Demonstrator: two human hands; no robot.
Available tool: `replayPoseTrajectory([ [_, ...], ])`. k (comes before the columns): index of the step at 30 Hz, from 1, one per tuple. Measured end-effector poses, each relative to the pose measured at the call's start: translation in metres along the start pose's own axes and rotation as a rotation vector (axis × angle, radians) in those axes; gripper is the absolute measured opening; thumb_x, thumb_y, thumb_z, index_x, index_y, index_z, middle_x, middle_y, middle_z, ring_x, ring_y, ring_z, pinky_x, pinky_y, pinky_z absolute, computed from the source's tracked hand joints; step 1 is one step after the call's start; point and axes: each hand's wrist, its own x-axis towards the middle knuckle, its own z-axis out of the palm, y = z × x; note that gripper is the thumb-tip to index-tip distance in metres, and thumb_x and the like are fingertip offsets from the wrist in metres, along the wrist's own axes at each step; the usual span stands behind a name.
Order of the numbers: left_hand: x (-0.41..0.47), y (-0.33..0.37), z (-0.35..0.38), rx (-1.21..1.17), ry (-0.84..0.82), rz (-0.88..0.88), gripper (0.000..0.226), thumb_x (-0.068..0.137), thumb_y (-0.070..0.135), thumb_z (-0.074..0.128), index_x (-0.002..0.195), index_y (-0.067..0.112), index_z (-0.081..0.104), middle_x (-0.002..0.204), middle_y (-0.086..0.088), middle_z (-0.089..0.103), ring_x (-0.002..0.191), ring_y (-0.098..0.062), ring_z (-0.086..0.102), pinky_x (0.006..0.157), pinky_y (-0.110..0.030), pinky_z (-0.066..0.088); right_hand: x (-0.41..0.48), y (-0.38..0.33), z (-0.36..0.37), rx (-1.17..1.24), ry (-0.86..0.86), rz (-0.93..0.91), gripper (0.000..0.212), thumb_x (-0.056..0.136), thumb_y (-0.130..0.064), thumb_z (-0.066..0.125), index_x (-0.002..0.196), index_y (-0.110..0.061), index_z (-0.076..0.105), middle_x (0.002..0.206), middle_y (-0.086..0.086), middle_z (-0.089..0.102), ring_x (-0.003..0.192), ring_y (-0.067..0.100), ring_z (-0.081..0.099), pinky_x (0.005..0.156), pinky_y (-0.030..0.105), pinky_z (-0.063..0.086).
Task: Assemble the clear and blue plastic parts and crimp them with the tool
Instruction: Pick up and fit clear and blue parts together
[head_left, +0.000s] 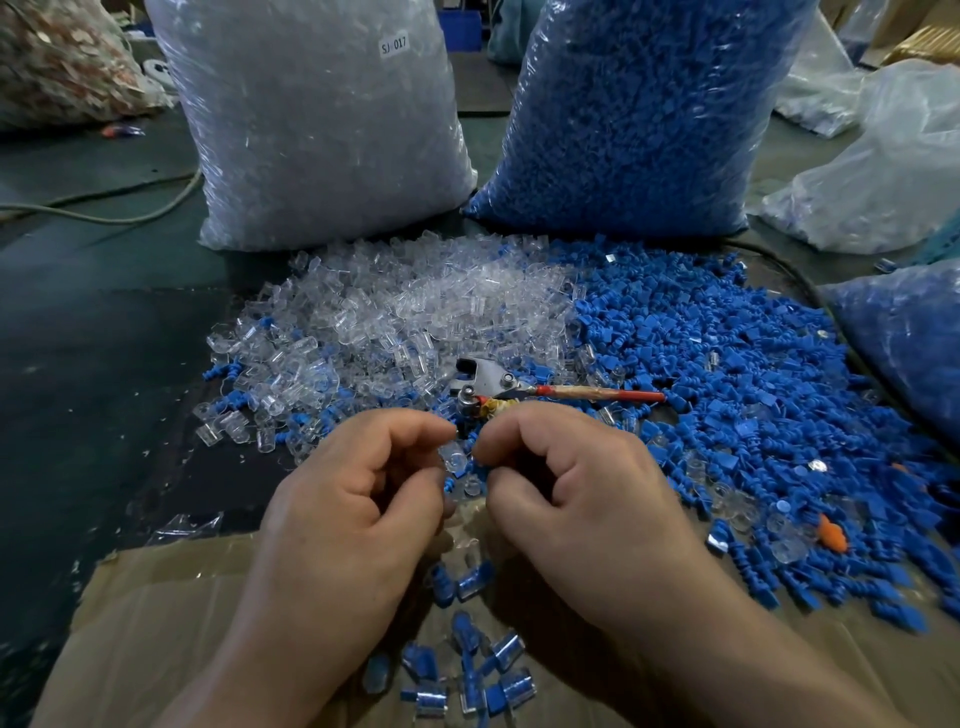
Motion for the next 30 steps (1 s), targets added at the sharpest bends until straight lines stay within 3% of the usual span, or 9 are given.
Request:
replayPoseTrajectory([
  [3, -0.001, 0.004, 0.001, 0.104, -0.022, 0.049, 0.029, 0.084, 0.029, 0.069, 0.099, 0.054, 0.066, 0.091, 0.023, 0.070, 0.077, 0.003, 0.069, 0.059, -0.018, 0.054, 0.000, -0.002, 0.002, -0.076, -0.015, -0.056, 0.010, 0.079, -0.027, 0.055, 0.086, -0.028, 0.063, 0.087, -0.017, 0.060, 0.086, 0.002, 0.058, 0.071, 0.020, 0.046],
  [6, -0.002, 0.003, 0.002, 0.075, -0.033, 0.012, 0.031, 0.080, 0.022, 0.071, 0.095, 0.050, 0.068, 0.084, 0.020, 0.072, 0.072, 0.003, 0.069, 0.065, -0.008, 0.051, -0.001, -0.003, 0.001, -0.146, -0.006, -0.129, 0.012, 0.083, -0.028, 0.052, 0.087, -0.026, 0.064, 0.087, -0.014, 0.058, 0.082, 0.006, 0.057, 0.070, 0.029, 0.048],
  [12, -0.001, 0.005, -0.002, -0.352, -0.188, -0.236, 0.027, 0.087, 0.000, 0.068, 0.082, 0.026, 0.074, 0.068, -0.009, 0.071, 0.054, -0.018, 0.066, 0.052, -0.021, 0.053, -0.002, -0.009, 0.001, -0.270, -0.029, -0.370, 0.020, 0.090, -0.024, 0.048, 0.101, -0.018, 0.064, 0.100, -0.004, 0.062, 0.086, 0.019, 0.059, 0.065, 0.042, 0.052],
  [17, 0.001, 0.002, 0.001, -0.213, -0.107, -0.188, 0.026, 0.075, 0.010, 0.075, 0.085, 0.034, 0.071, 0.073, -0.003, 0.073, 0.063, -0.020, 0.070, 0.056, -0.031, 0.060, -0.002, -0.006, -0.001, -0.217, -0.107, -0.364, 0.018, 0.090, -0.017, 0.051, 0.105, -0.018, 0.061, 0.105, -0.002, 0.062, 0.095, 0.022, 0.060, 0.070, 0.046, 0.054],
  [21, 0.002, -0.008, 0.002, -0.145, -0.037, -0.179, 0.023, 0.078, 0.013, 0.077, 0.085, 0.034, 0.071, 0.066, 0.003, 0.071, 0.058, -0.013, 0.065, 0.056, -0.038, 0.054, -0.001, -0.005, -0.001, -0.263, -0.105, -0.407, 0.025, 0.085, -0.019, 0.054, 0.109, -0.018, 0.063, 0.110, -0.001, 0.063, 0.102, 0.023, 0.060, 0.078, 0.044, 0.054],
  [24, 0.003, -0.014, 0.001, -0.188, -0.015, -0.251, 0.017, 0.081, 0.021, 0.078, 0.087, 0.034, 0.070, 0.063, 0.000, 0.069, 0.054, -0.014, 0.062, 0.053, -0.036, 0.051, 0.004, 0.003, -0.013, -0.509, 0.010, -0.271, 0.037, 0.085, -0.034, 0.053, 0.121, -0.026, 0.058, 0.119, -0.008, 0.060, 0.113, 0.016, 0.053, 0.097, 0.041, 0.049],
  [26, 0.004, -0.015, 0.000, -0.290, -0.018, -0.326, 0.019, 0.086, 0.015, 0.073, 0.083, 0.034, 0.070, 0.061, -0.007, 0.068, 0.048, -0.015, 0.059, 0.047, -0.029, 0.048, 0.009, 0.012, -0.024, -0.728, -0.020, -0.030, 0.056, 0.087, -0.047, 0.052, 0.140, -0.032, 0.040, 0.139, -0.009, 0.045, 0.134, 0.018, 0.036, 0.114, 0.043, 0.029],
  [28, 0.005, -0.015, -0.002, -0.338, -0.036, -0.362, 0.020, 0.087, 0.015, 0.069, 0.084, 0.034, 0.070, 0.061, -0.010, 0.068, 0.047, -0.017, 0.055, 0.045, -0.029, 0.045, 0.013, 0.022, -0.033, -0.866, -0.141, 0.158, 0.068, 0.089, -0.062, 0.043, 0.147, -0.034, 0.022, 0.149, -0.004, 0.032, 0.140, 0.022, 0.024, 0.117, 0.043, 0.019],
  [30, 0.005, -0.012, -0.003, -0.352, -0.057, -0.369, 0.014, 0.085, 0.020, 0.069, 0.085, 0.034, 0.070, 0.062, -0.010, 0.069, 0.048, -0.019, 0.053, 0.048, -0.032, 0.045, 0.014, 0.028, -0.037, -0.908, -0.203, 0.208, 0.069, 0.087, -0.070, 0.032, 0.145, -0.034, 0.021, 0.146, -0.004, 0.034, 0.135, 0.024, 0.030, 0.114, 0.043, 0.023],
])
